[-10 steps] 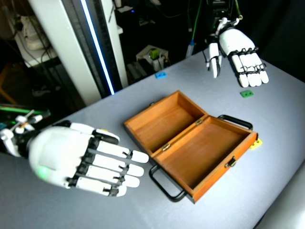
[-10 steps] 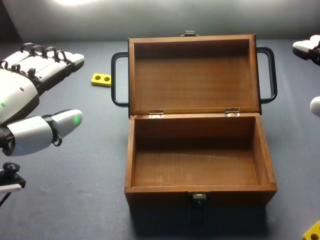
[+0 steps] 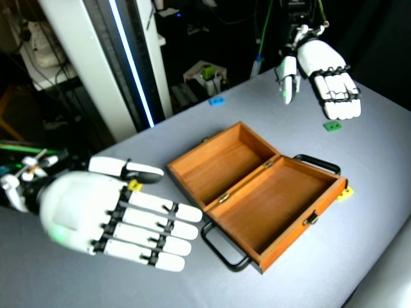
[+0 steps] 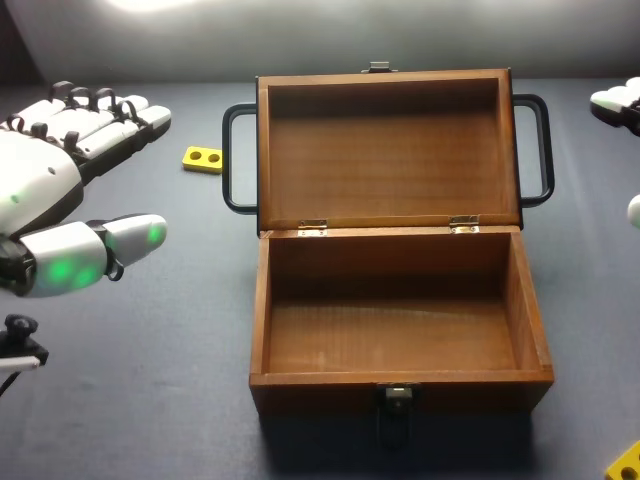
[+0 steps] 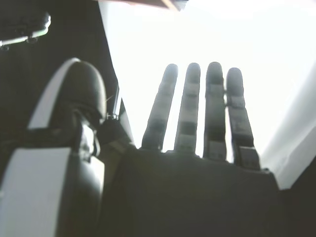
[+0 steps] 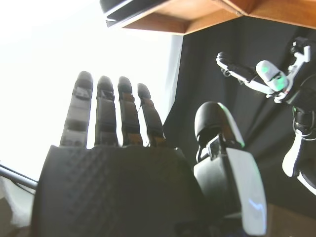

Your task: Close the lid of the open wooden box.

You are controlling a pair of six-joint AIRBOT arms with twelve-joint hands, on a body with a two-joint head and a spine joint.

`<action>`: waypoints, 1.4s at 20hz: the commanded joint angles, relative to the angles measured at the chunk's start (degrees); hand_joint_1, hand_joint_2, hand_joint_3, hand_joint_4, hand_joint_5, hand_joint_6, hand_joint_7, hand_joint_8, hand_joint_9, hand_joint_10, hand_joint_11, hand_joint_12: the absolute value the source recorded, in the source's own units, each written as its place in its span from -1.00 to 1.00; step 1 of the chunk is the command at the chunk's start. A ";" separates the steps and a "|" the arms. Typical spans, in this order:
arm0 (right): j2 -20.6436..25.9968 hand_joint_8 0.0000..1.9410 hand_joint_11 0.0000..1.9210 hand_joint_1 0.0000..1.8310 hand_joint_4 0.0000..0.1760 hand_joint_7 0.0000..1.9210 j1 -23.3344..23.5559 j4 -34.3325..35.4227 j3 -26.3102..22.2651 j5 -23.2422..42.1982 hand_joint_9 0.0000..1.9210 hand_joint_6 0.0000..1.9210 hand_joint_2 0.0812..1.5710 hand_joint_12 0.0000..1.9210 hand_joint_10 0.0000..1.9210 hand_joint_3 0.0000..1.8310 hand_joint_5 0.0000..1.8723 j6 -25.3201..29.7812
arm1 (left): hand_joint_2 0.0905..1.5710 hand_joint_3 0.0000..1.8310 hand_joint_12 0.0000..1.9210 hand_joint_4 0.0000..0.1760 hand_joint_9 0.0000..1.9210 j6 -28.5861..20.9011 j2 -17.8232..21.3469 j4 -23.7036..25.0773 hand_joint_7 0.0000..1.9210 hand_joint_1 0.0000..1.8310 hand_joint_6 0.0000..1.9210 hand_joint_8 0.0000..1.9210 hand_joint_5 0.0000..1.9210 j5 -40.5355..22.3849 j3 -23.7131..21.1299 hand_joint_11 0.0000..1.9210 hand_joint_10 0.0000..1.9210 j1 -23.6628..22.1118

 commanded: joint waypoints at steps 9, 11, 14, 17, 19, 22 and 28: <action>-3.61 -0.99 -0.94 -1.00 -1.00 -0.92 7.31 -2.01 7.90 -11.53 -0.97 -1.00 0.68 -0.97 -1.00 -1.00 -0.93 0.28 | 0.63 -1.00 -0.59 -1.00 -0.89 -0.27 -6.93 0.10 -0.93 -1.00 -1.00 -1.00 -0.97 12.16 9.99 -1.00 -1.00 -8.17; -5.08 -0.98 -0.93 -1.00 -1.00 -0.89 9.49 -4.76 9.59 -14.80 -0.96 -0.99 0.68 -0.97 -1.00 -1.00 -0.91 0.94 | 0.59 -1.00 -0.72 -1.00 -0.93 -0.26 -8.30 0.91 -0.95 -1.00 -1.00 -1.00 -0.98 15.91 12.02 -1.00 -0.99 -9.70; -6.66 -0.99 -0.93 -1.00 -1.00 -0.91 11.58 -8.26 11.52 -18.65 -0.97 -1.00 0.66 -0.97 -1.00 -1.00 -0.91 2.05 | 0.54 -1.00 -0.75 -1.00 -0.86 -0.26 -11.12 3.48 -0.93 -1.00 -1.00 -1.00 -1.00 22.91 15.38 -0.91 -1.00 -12.67; -7.16 -1.00 -0.93 -1.00 -1.00 -0.91 11.61 -8.45 12.11 -19.96 -0.97 -0.99 0.65 -0.97 -1.00 -1.00 -0.91 2.06 | 0.39 -1.00 -0.83 -1.00 -0.92 -0.26 -13.18 5.45 -0.97 -1.00 -1.00 -1.00 -1.00 27.12 17.50 -0.92 -1.00 -14.62; -7.43 -1.00 -0.95 -1.00 -1.00 -0.92 11.65 -8.99 12.49 -20.72 -0.99 -1.00 0.64 -0.99 -1.00 -1.00 -0.93 2.43 | 0.48 -0.98 -0.84 -1.00 -0.94 -0.25 -14.11 6.95 -0.97 -1.00 -1.00 -1.00 -1.00 29.38 18.21 -0.92 -1.00 -15.63; -8.08 -0.99 -0.95 -1.00 -1.00 -0.91 12.13 -9.97 12.92 -21.23 -0.98 -0.99 0.65 -0.98 -0.99 -1.00 -0.91 3.04 | 0.66 -0.98 -0.87 -1.00 -0.96 -0.24 -15.37 8.40 -0.99 -1.00 -1.00 -1.00 -1.00 31.61 19.18 -0.96 -1.00 -16.47; -10.12 -1.00 -0.93 -1.00 -1.00 -0.92 15.49 -14.44 13.67 -22.88 -0.98 -1.00 0.50 -0.98 -1.00 -1.00 -0.92 3.56 | 0.66 -1.00 -0.94 -1.00 -0.95 -0.22 -15.98 11.23 -0.97 -0.96 -1.00 -1.00 -1.00 33.75 19.33 -0.99 -0.99 -17.74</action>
